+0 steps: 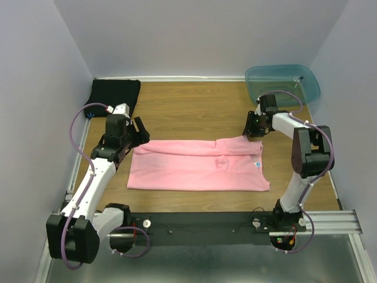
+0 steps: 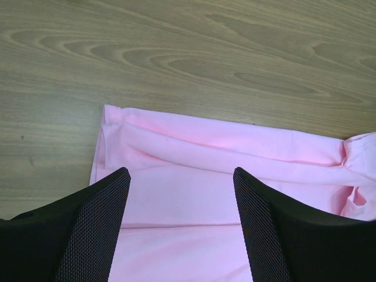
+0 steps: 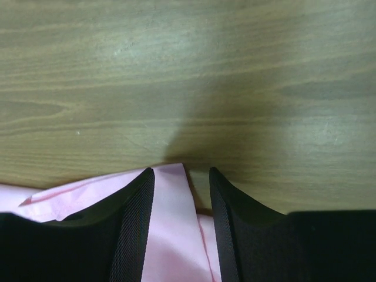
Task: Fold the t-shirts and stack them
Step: Fold the tshirt
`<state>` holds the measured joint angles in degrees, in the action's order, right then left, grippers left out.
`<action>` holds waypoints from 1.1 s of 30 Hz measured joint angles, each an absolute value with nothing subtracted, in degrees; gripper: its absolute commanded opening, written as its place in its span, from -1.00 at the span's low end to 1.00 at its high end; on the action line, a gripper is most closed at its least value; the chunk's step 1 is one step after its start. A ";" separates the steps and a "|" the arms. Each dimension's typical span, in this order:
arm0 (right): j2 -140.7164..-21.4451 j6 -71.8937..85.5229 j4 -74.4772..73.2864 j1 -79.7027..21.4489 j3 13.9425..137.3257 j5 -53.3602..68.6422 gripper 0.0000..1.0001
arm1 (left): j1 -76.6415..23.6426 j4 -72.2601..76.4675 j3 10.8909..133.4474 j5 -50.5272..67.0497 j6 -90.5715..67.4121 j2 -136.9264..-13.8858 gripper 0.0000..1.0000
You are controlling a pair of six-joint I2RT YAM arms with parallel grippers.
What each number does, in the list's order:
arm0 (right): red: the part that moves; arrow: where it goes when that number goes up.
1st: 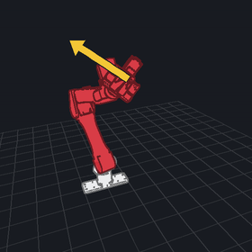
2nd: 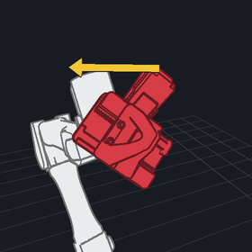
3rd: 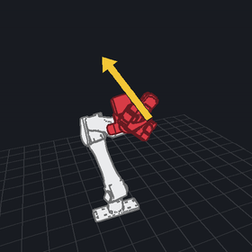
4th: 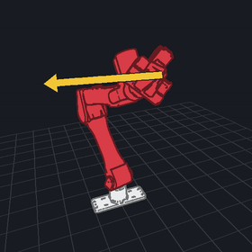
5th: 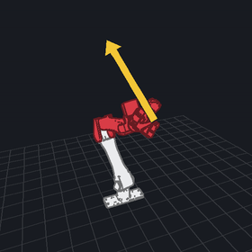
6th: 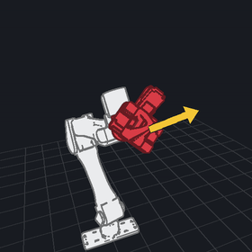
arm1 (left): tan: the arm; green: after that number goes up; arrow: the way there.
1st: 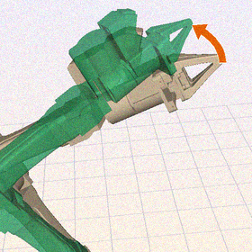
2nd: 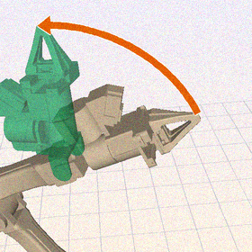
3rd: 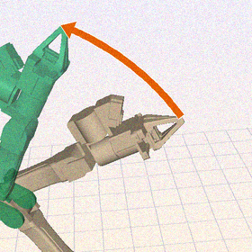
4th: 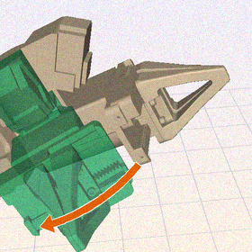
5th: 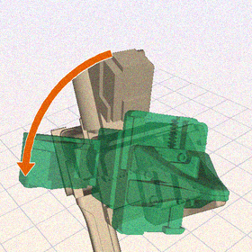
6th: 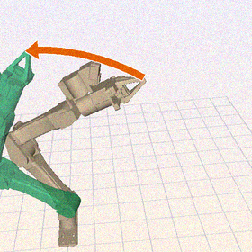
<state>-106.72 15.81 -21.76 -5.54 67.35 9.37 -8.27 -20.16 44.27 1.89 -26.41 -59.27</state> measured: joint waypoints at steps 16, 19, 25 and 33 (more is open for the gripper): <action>-107.66 14.46 -19.27 -7.31 67.20 8.86 -0.99 | -8.27 -22.39 44.27 0.45 -28.60 -56.71 0.61; -107.24 14.26 -19.05 -7.33 66.46 8.88 -0.99 | -8.27 -22.37 44.27 0.45 -28.73 -56.60 0.61; -104.07 14.11 -19.81 -7.44 64.55 9.58 -0.99 | -8.27 -22.04 44.21 0.45 -28.80 -56.45 0.61; -89.36 16.34 -22.26 -7.44 59.18 14.17 -0.99 | -8.27 -21.93 44.21 0.45 -28.80 -56.40 0.61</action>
